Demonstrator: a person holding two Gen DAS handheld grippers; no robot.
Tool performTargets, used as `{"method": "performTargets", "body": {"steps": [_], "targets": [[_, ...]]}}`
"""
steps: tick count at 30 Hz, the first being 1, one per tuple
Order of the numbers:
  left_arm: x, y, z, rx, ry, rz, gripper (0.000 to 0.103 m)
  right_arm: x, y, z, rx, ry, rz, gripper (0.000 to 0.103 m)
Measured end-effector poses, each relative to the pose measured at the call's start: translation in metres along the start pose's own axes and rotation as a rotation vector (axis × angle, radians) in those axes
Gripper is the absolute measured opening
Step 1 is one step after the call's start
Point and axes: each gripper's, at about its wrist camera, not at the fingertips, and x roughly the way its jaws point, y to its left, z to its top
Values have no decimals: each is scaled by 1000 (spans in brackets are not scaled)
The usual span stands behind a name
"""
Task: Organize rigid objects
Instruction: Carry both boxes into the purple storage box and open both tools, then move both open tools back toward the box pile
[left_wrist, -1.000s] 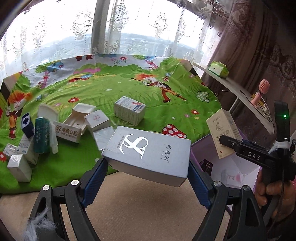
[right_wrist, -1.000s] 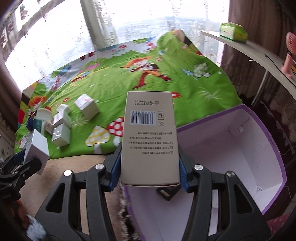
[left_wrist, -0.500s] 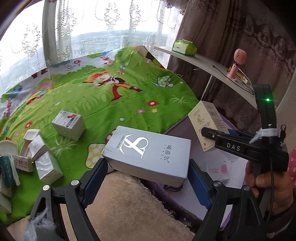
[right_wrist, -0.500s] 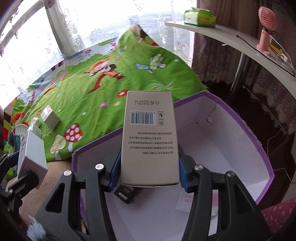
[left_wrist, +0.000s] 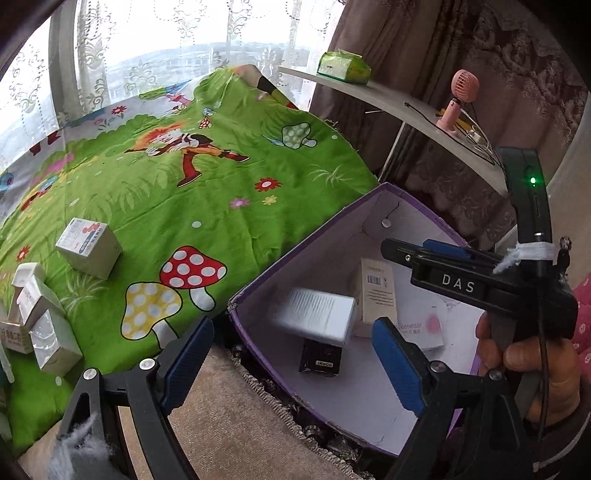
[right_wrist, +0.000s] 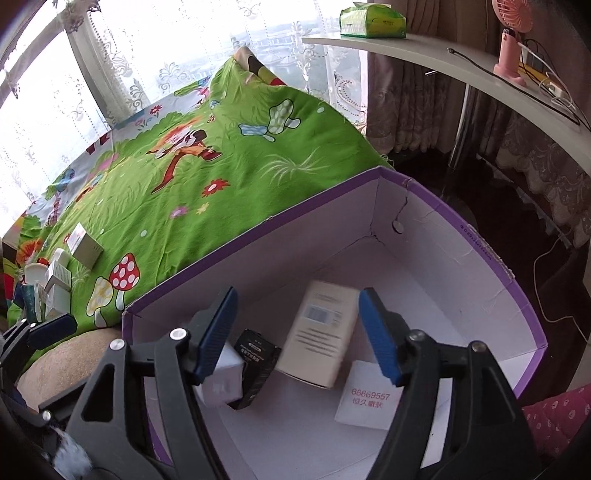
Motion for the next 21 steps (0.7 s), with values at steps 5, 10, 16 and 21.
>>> {"method": "performTargets", "body": {"steps": [5, 10, 16, 21], "targets": [[-8, 10, -6, -40, -9, 6, 89, 1, 9, -2, -14, 9, 18, 72], [-22, 25, -13, -89, -45, 24, 89, -3, 23, -2, -44, 9, 39, 72], [-42, 50, -25, -165, -92, 54, 89, -8, 47, -4, -93, 17, 84, 72], [-60, 76, -37, -229, -125, 76, 89, -15, 74, -8, -150, 15, 130, 72]]}}
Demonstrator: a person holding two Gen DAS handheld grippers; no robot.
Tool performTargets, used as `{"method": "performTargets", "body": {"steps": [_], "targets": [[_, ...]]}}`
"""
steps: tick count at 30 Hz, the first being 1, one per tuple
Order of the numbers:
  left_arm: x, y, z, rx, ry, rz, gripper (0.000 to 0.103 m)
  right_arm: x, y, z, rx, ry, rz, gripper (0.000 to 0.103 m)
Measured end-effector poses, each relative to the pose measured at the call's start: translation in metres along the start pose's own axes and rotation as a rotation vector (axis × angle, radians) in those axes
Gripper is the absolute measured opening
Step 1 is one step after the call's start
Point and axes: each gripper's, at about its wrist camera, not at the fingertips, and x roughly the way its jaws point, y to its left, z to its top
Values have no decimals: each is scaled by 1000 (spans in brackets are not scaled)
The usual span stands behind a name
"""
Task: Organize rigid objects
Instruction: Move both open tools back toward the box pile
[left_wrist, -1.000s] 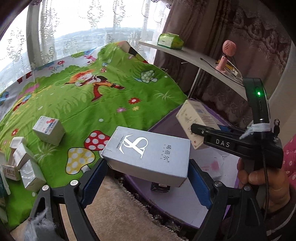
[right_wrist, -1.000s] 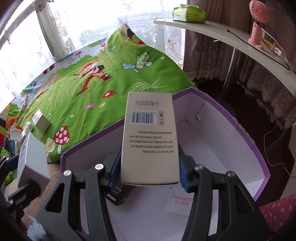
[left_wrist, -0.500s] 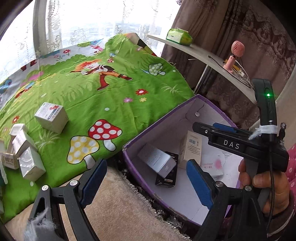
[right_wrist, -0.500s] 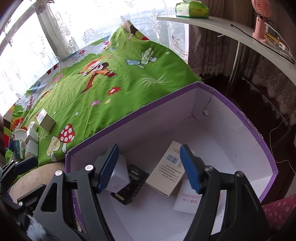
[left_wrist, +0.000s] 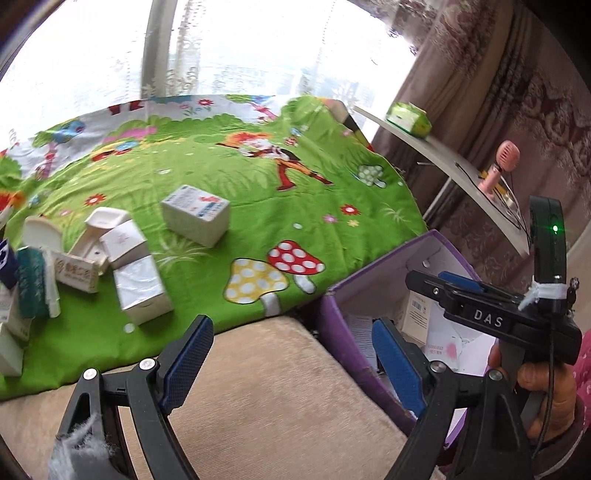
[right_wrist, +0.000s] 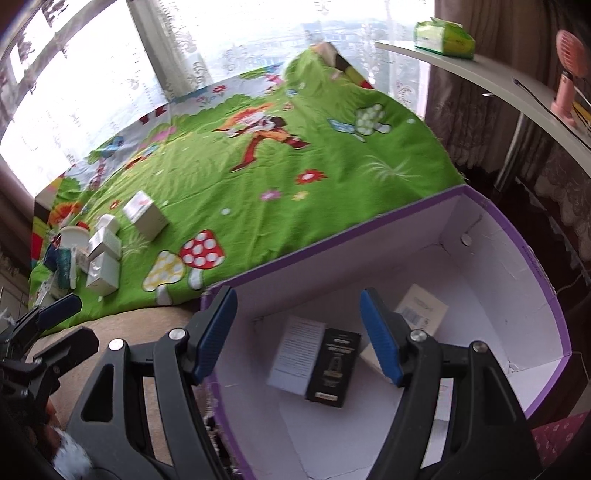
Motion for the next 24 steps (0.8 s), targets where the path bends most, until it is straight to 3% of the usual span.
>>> {"method": "performTargets", "body": {"steps": [6, 11, 14, 20, 24], "targets": [[-28, 32, -7, -44, -75, 41, 89, -5, 35, 0, -57, -4, 35, 73], [-58, 54, -21, -40, -159, 97, 89, -27, 66, -1, -122, -92, 46, 92], [-73, 70, -27, -48, -184, 136, 89, -35, 83, 0, -155, -128, 42, 99], [-95, 109, -44, -135, -212, 201, 89, -48, 104, -5, -143, -226, 57, 102], [-103, 134, -58, -207, -211, 222, 89, -49, 122, -10, -203, -235, 49, 102]]}}
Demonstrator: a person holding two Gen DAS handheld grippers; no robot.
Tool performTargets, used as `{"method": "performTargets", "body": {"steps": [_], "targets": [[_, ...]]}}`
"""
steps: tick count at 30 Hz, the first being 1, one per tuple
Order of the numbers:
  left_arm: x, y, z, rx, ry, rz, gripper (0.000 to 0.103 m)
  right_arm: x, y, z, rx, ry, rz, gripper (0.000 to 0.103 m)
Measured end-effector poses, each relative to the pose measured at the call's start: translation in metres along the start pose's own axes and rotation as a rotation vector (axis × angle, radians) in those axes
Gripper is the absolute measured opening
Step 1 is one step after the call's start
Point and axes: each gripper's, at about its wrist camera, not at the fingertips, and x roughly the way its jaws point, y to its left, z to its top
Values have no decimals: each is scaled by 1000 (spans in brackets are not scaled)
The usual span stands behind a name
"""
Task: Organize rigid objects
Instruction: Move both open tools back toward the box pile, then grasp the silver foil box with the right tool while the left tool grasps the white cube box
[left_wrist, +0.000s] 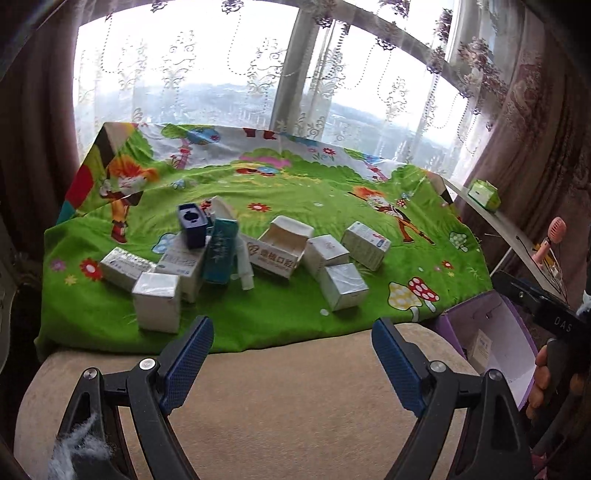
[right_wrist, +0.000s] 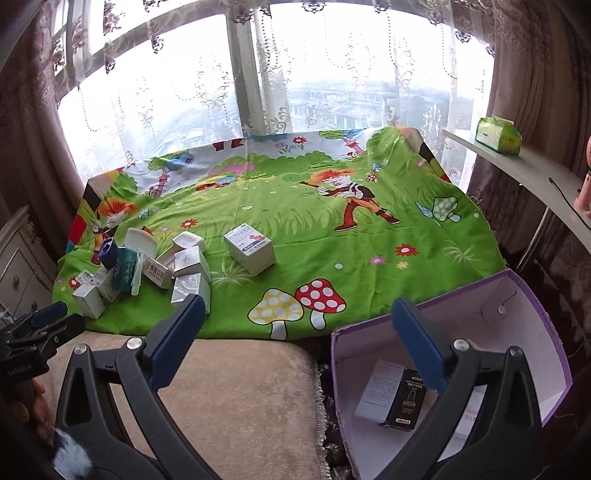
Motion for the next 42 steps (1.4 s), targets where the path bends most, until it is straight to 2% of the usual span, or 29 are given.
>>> {"method": "performTargets", "body": {"steps": [4, 7, 11, 15, 19, 24, 28, 33, 38, 42], "targets": [[-8, 21, -7, -32, 2, 30, 89, 0, 10, -6, -7, 0, 44, 102], [-11, 30, -11, -36, 2, 51, 89, 10, 15, -12, 5, 57, 106, 102], [-7, 44, -11, -75, 18, 62, 89, 27, 27, -19, -38, 128, 94, 102], [-4, 56, -9, -106, 30, 76, 89, 36, 31, -24, -37, 185, 142, 102], [2, 71, -7, -150, 50, 92, 88, 48, 37, -24, -42, 227, 144, 102], [13, 78, 0, -148, 80, 116, 88, 60, 54, -19, -85, 244, 147, 102], [27, 83, 12, -130, 102, 145, 85, 72, 67, -11, -113, 247, 143, 101], [51, 97, 20, -155, 164, 184, 77, 94, 84, -2, -151, 262, 143, 101], [67, 102, 24, -150, 206, 212, 75, 122, 105, 3, -205, 297, 146, 101], [79, 105, 24, -150, 240, 218, 68, 144, 120, 3, -243, 333, 134, 94]]}}
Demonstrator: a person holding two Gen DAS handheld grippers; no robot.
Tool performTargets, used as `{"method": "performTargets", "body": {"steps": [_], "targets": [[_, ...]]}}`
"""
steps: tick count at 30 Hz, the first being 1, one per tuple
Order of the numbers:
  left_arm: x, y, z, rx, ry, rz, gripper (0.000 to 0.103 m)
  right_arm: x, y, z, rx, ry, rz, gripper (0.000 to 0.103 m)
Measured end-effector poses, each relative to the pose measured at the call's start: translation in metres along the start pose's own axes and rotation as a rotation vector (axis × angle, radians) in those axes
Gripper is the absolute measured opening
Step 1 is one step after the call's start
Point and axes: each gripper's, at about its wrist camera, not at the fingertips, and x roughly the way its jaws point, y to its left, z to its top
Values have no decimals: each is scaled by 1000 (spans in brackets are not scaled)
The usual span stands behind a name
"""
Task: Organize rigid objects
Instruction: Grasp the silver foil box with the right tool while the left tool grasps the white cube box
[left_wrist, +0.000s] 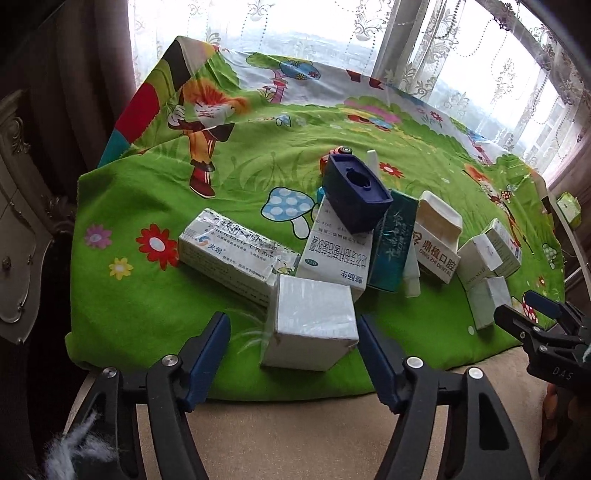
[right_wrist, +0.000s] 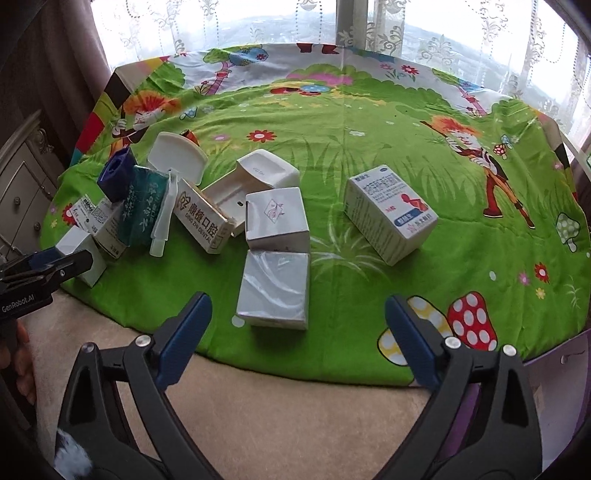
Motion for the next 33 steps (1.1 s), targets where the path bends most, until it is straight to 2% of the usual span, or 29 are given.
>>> {"method": "performTargets", "body": {"steps": [1, 3, 6, 8, 19, 25, 33], "targets": [[4, 0, 0, -2, 11, 1, 66, 4, 1, 2, -6, 6, -7, 92], [7, 0, 0, 1, 18, 4, 56, 11, 3, 7, -10, 20, -8, 88], [9, 0, 0, 5, 20, 1, 45, 21, 4, 10, -9, 50, 6, 65], [9, 1, -1, 1, 18, -4, 43, 25, 5, 8, -12, 70, 17, 45], [-12, -1, -11, -14, -52, -23, 43, -8, 0, -9, 34, 4, 15, 44], [-32, -12, -24, -18, -109, -63, 43, -35, 1, -23, 42, -49, 2, 44], [-47, -34, -43, -7, -138, -122, 43, -59, -5, -47, 63, -65, -5, 44]]}}
